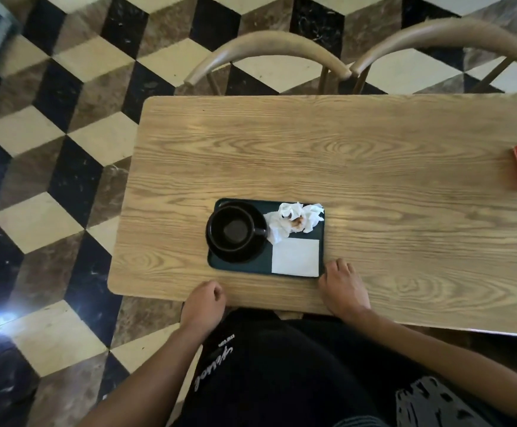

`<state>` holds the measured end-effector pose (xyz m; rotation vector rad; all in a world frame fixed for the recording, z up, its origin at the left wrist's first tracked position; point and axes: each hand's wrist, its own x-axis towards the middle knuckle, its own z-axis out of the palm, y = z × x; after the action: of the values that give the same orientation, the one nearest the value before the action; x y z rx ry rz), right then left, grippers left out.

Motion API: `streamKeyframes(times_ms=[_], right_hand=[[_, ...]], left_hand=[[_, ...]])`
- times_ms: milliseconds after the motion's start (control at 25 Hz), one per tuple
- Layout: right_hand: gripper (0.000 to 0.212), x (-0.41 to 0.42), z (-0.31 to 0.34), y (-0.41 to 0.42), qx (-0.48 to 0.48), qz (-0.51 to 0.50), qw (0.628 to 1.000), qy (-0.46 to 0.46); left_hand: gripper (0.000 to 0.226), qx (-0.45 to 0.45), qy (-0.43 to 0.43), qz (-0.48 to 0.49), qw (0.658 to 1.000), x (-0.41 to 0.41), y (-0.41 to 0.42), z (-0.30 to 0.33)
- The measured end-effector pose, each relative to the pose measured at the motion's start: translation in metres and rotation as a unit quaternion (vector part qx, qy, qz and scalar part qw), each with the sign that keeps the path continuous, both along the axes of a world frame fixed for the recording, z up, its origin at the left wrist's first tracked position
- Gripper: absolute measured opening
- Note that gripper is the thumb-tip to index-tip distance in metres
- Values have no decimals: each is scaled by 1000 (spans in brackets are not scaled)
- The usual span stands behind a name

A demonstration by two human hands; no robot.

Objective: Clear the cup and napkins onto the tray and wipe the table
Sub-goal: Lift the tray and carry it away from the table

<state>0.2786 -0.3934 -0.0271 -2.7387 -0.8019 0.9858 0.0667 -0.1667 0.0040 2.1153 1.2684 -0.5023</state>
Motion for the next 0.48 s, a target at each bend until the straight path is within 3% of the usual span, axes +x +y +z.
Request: streamKeyframes(times_ms=[200,360,480], right_hand=[[25,2,11,28,17,-182,983,30],[27,15,13,50,35,-289,956,45],[22,25,20,62,42,-330,941,67]], left_hand=[[15,31,-36,22,999,15,86,-10],[29,-47,-53,2,997,53,121,-15],[37,-112,-74,60,989,74,130,-25]])
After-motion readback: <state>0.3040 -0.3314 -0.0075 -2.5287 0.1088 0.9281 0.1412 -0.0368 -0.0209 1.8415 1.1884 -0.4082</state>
